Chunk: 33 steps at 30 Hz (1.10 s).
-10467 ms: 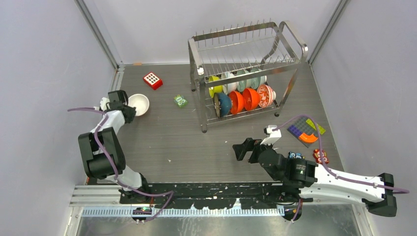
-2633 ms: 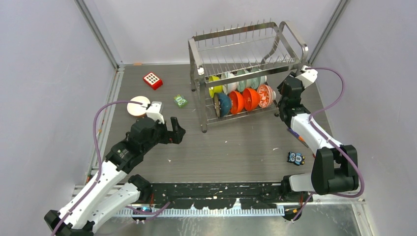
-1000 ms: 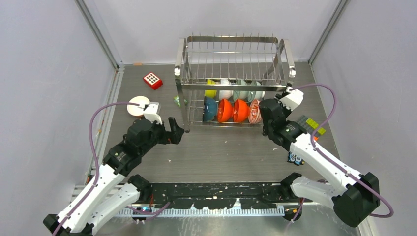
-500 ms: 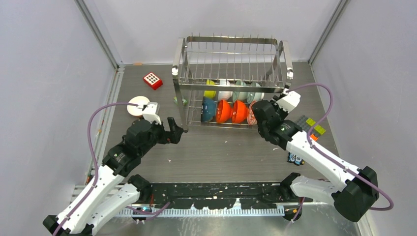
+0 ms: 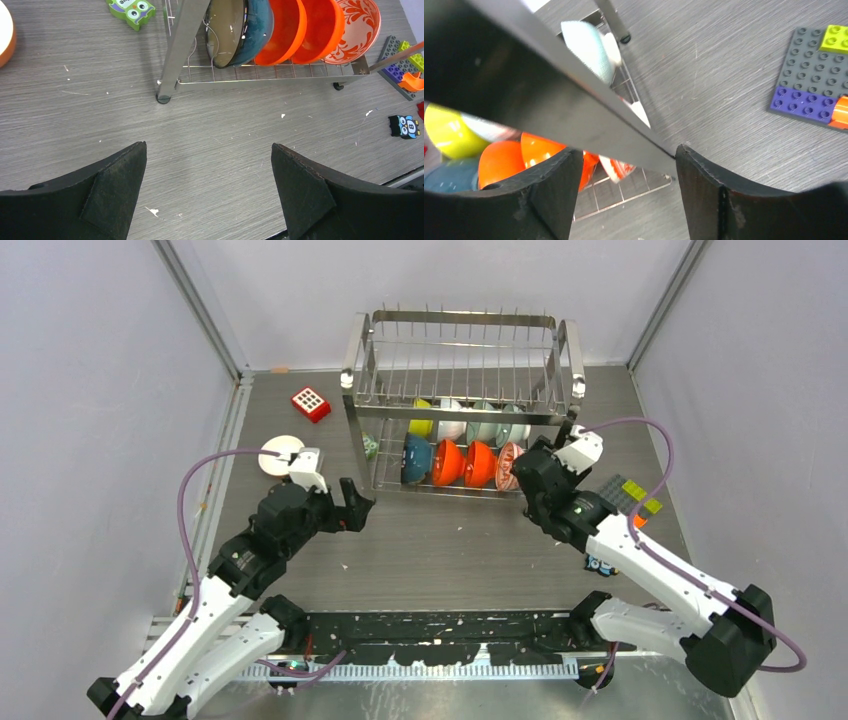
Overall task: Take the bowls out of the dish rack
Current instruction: Adjust the dish rack at the center of the board, then pick up the bowl from the dish rack.
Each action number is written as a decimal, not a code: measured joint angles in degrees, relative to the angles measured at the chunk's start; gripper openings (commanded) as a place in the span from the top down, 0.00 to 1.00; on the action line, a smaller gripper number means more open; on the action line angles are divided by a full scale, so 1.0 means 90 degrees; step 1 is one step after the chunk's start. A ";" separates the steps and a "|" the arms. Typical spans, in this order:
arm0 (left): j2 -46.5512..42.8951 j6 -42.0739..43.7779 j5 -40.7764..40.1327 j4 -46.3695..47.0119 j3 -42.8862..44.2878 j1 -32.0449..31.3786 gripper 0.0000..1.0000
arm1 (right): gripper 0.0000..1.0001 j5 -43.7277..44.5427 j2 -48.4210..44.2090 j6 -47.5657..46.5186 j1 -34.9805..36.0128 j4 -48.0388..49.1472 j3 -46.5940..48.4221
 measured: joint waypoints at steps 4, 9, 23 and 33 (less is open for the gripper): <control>0.0044 0.0002 -0.0007 0.0000 0.0000 0.0000 0.04 | 0.17 -0.0559 -0.0488 -0.0078 0.0083 -0.0141 -0.0104; 0.0039 0.0010 -0.0075 -0.0007 0.0000 0.0000 0.04 | 0.14 -0.1222 -0.1273 -0.0510 0.0114 -0.0316 -0.0170; 0.0415 -0.0542 -0.0073 -0.0005 0.0002 -0.0651 0.12 | 0.16 -0.2834 -0.4347 -0.1428 0.0114 -0.0797 -0.1809; 0.2246 -0.1035 -0.1746 0.0670 0.0459 -0.2441 0.15 | 0.18 -0.3359 -0.4490 -0.1056 0.0114 -0.0622 -0.2613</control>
